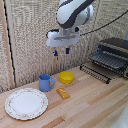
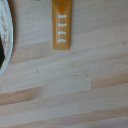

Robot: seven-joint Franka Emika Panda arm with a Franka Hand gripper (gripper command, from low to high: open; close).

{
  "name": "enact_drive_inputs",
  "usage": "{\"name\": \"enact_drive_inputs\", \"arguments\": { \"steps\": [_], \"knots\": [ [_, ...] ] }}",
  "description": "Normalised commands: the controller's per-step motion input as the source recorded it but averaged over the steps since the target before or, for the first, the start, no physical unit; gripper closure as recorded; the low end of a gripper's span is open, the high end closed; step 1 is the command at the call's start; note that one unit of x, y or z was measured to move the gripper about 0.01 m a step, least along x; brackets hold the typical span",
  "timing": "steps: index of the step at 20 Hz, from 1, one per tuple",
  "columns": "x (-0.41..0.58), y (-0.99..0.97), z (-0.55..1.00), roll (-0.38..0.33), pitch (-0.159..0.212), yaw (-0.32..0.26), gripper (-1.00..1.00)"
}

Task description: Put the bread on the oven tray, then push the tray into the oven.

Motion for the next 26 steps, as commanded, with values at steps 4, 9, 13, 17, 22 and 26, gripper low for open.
{"name": "enact_drive_inputs", "arguments": {
  "steps": [4,9,13,17,22,26],
  "knots": [
    [-0.261,0.16,-0.34,-0.006,0.0,0.005,-1.0],
    [-0.155,0.24,-0.3,-0.014,0.0,0.0,-1.0],
    [-0.054,0.21,-0.39,-0.014,0.0,0.0,-1.0],
    [-0.025,0.14,-0.47,-0.004,0.002,0.0,-1.0],
    [-0.039,0.11,-0.45,0.0,0.025,0.0,-1.0],
    [-0.197,0.08,-0.36,-0.005,0.067,0.0,-1.0]
  ]
}}
